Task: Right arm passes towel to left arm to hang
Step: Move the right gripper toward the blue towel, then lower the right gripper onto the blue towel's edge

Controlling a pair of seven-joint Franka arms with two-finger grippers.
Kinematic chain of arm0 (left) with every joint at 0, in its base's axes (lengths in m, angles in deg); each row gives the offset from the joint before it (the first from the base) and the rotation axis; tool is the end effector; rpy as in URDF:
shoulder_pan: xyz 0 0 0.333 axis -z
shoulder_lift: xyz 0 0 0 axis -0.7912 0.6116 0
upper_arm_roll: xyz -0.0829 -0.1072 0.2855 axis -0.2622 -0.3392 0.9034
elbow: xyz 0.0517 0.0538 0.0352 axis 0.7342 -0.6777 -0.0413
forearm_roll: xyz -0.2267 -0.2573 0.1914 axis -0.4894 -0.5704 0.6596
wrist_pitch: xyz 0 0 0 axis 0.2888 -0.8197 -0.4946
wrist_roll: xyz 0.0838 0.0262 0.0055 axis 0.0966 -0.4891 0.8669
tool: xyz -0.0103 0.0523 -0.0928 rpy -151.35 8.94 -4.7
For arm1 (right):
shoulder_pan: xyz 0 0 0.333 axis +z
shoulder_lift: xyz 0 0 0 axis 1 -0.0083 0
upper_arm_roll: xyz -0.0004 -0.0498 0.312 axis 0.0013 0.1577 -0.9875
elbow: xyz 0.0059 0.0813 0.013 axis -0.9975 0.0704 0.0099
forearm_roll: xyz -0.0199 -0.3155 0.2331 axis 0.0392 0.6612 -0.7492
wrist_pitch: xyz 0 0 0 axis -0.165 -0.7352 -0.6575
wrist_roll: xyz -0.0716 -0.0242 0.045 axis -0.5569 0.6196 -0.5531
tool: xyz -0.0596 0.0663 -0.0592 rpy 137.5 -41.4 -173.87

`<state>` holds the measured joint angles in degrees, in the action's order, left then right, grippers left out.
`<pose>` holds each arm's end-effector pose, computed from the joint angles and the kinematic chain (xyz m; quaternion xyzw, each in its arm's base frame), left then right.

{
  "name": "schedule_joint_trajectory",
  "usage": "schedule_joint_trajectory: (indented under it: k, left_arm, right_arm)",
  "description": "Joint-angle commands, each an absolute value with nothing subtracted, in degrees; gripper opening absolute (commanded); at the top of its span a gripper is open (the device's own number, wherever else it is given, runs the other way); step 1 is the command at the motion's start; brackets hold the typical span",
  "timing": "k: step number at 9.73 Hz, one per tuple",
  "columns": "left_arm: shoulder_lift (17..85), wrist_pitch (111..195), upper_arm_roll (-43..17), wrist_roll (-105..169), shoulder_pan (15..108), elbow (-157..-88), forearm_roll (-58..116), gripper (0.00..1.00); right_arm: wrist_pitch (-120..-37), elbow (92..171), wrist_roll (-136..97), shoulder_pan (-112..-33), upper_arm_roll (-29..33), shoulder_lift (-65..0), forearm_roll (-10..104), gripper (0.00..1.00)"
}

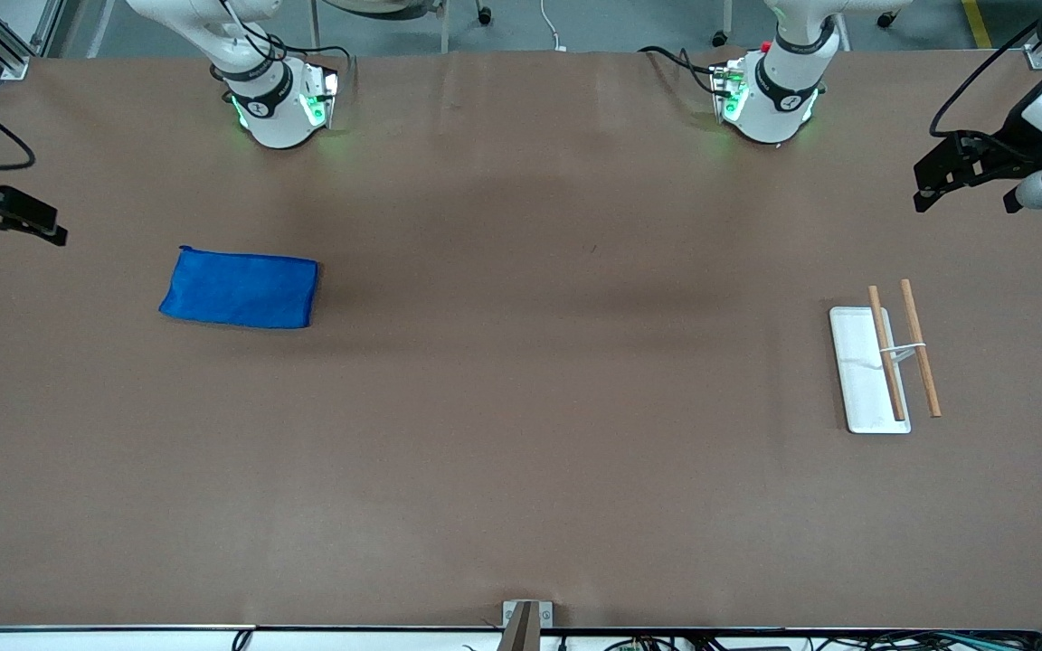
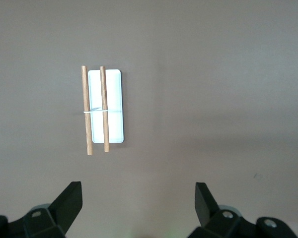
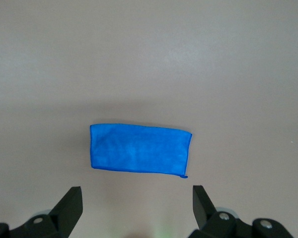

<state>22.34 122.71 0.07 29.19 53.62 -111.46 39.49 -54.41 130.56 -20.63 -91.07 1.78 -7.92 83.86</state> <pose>0.5276 -0.0616 0.6633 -0.9995 0.0244 -0.0114 0.0144 0.5398 -0.0661 0.5701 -0.9986 0.0082 0.0512 0.0070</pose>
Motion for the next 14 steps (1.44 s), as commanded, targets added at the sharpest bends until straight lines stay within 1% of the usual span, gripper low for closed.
schedule_joint_trajectory:
  k: [1,4,6,8,9,11,14]
  left_arm:
    - [24.2,121.7,0.0,28.2,53.8,-111.3,39.8,1.00]
    - [24.5,122.0,-0.2,28.2,53.6,-111.2,39.8,1.00]
    - [24.5,122.3,-0.2,28.2,53.6,-111.3,39.7,1.00]
    - [24.6,122.3,-0.2,28.2,53.7,-111.3,39.7,1.00]
    - [24.6,122.3,-0.2,28.2,53.7,-111.4,39.7,1.00]
    - [24.4,122.1,-0.2,28.1,53.6,-111.2,39.7,1.00]
    - [24.2,122.0,-0.2,28.1,53.4,-111.2,39.8,1.00]
  right_arm:
    - [-61.5,141.8,-20.9,-91.7,1.6,-4.3,83.3,0.98]
    - [-75.9,156.0,-21.0,-92.7,1.8,-3.4,83.4,0.97]
    - [-85.0,163.9,-21.1,-92.7,1.8,-3.8,83.5,0.97]
    - [-96.7,172.8,-21.1,-92.6,1.8,-4.1,83.5,0.96]
    - [-101.4,176.1,-21.1,-92.4,1.7,-5.0,83.5,0.96]
    - [-112.6,181.5,-21.1,-92.2,1.7,-9.7,83.5,0.96]
    - [-120.1,183.7,-21.1,-91.9,1.5,-16.3,83.5,0.93]
